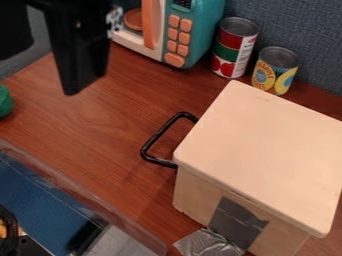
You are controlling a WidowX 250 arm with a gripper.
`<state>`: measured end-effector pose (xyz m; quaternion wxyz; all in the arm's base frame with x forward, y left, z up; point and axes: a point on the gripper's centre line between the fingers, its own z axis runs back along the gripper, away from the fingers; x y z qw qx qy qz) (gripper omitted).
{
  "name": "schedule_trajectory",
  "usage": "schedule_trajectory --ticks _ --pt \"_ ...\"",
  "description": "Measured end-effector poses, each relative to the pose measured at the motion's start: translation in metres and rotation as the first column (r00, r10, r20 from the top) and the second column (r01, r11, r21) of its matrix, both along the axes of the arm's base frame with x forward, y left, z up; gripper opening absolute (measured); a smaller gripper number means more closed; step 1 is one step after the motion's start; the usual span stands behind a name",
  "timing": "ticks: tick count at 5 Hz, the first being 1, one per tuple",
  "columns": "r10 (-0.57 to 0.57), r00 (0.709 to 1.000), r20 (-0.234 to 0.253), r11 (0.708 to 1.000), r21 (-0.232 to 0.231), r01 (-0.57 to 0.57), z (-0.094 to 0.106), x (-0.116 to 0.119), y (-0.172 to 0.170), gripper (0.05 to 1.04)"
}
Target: Opened the drawer
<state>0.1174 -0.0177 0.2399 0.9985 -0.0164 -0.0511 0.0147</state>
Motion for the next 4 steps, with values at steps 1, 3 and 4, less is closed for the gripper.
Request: schedule_trajectory --ticks 1,3,4 --pt "-0.001 1.000 -0.001 1.000 0.002 0.001 -0.003 0.000 0.000 0.999" --pt "0.018 0.998 0.056 0.998 0.067 -0.022 -0.040 0.055 0.017 0.999" --pt "0.039 0.997 0.064 0.997 0.058 -0.043 -0.060 0.080 0.031 0.999"
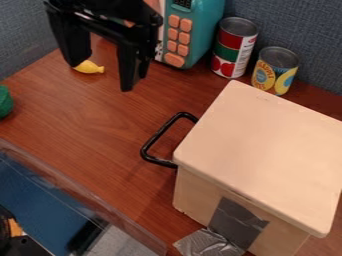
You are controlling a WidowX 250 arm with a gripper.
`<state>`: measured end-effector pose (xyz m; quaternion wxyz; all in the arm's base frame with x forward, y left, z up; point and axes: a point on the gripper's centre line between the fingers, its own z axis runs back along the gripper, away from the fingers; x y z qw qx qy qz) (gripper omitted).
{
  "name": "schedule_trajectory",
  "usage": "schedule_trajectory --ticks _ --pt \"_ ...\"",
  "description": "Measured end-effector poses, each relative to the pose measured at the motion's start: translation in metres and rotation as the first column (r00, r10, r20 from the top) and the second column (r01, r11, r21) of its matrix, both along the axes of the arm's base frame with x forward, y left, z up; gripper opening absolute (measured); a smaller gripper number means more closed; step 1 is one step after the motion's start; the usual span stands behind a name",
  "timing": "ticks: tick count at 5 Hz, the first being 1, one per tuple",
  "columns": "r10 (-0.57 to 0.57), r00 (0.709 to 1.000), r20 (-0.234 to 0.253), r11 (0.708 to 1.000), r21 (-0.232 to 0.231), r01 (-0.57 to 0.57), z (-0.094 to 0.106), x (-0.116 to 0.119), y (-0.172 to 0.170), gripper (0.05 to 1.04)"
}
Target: Opened the drawer
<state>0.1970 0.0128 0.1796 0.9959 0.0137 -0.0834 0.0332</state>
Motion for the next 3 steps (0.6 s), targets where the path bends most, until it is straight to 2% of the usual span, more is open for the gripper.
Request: schedule_trajectory --ticks 1,2,3 --pt "0.009 1.000 -0.002 1.000 -0.022 -0.009 -0.020 0.017 0.014 0.999" --pt "-0.011 1.000 -0.025 0.999 -0.051 0.009 -0.041 0.028 0.021 0.999" --pt "-0.073 0.997 -0.034 0.995 -0.074 0.070 -0.066 0.034 0.018 0.999"
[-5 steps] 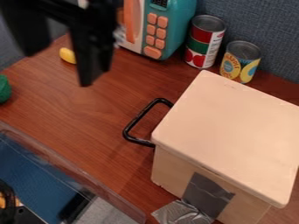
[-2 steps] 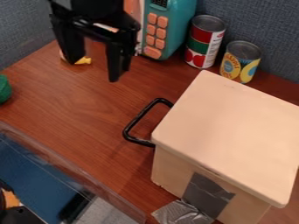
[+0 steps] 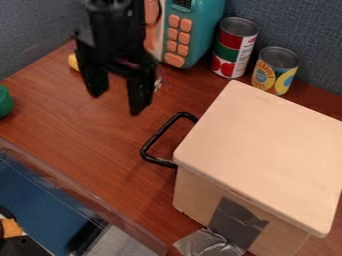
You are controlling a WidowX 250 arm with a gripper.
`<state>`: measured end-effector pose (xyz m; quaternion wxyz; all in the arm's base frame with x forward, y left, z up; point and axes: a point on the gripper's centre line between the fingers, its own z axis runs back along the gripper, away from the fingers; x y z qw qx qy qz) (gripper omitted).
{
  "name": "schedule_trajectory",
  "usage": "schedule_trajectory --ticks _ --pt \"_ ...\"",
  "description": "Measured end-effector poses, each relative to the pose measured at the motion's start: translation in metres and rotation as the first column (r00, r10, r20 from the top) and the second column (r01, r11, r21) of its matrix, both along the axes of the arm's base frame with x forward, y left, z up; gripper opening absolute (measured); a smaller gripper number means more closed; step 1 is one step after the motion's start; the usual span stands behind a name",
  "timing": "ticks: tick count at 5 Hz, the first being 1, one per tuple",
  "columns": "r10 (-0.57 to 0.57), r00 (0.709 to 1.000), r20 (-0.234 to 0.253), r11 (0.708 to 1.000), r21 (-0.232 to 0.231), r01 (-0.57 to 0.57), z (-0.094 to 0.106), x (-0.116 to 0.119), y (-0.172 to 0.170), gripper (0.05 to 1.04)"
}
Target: Opened the drawer
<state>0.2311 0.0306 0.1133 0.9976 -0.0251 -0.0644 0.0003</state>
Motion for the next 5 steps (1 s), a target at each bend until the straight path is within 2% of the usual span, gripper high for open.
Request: schedule_trajectory --ticks 1,3,5 --pt "-0.042 0.999 -0.020 0.999 0.000 0.042 -0.017 0.004 -0.004 0.999" --pt "-0.077 0.995 0.056 0.997 0.021 0.076 -0.036 0.017 -0.008 0.999" --pt "-0.077 0.996 0.040 0.997 0.023 0.076 -0.053 0.029 -0.013 0.999"
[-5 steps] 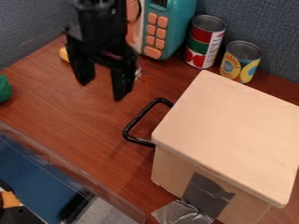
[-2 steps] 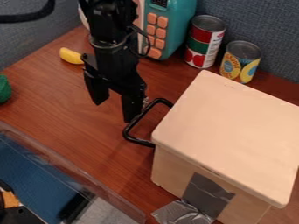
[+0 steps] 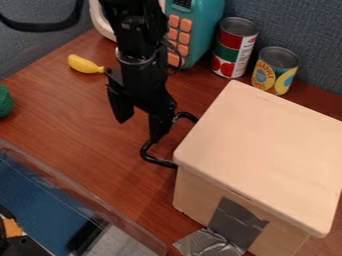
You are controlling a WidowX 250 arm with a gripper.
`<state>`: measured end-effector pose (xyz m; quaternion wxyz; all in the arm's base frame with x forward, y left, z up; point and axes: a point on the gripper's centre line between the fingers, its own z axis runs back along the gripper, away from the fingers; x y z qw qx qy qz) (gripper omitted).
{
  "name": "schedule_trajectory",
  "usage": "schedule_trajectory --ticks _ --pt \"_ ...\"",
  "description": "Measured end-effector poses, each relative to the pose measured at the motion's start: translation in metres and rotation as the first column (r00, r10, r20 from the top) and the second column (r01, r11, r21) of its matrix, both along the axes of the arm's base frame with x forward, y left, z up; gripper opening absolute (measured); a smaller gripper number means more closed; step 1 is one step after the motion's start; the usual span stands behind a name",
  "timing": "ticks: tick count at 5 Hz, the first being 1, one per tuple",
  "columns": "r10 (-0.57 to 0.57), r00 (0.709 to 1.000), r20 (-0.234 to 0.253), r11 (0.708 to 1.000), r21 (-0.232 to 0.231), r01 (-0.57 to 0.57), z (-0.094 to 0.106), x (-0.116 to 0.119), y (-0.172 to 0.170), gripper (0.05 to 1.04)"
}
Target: Opened the drawer
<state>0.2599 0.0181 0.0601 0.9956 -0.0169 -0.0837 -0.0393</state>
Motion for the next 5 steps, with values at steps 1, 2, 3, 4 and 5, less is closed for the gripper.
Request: schedule_trajectory --ticks 1,2,3,4,5 --pt "0.009 1.000 -0.002 1.000 0.008 -0.009 -0.006 0.009 0.002 0.999" --pt "0.015 1.000 -0.012 1.000 0.009 -0.015 -0.014 0.014 0.000 0.999" --pt "0.019 0.999 -0.027 1.000 0.014 -0.018 -0.022 0.016 -0.003 0.999" --pt "0.026 1.000 -0.017 1.000 0.013 -0.026 -0.025 0.019 -0.005 0.948" --pt "0.032 0.999 -0.034 0.999 0.023 -0.031 -0.033 0.016 -0.007 0.660"
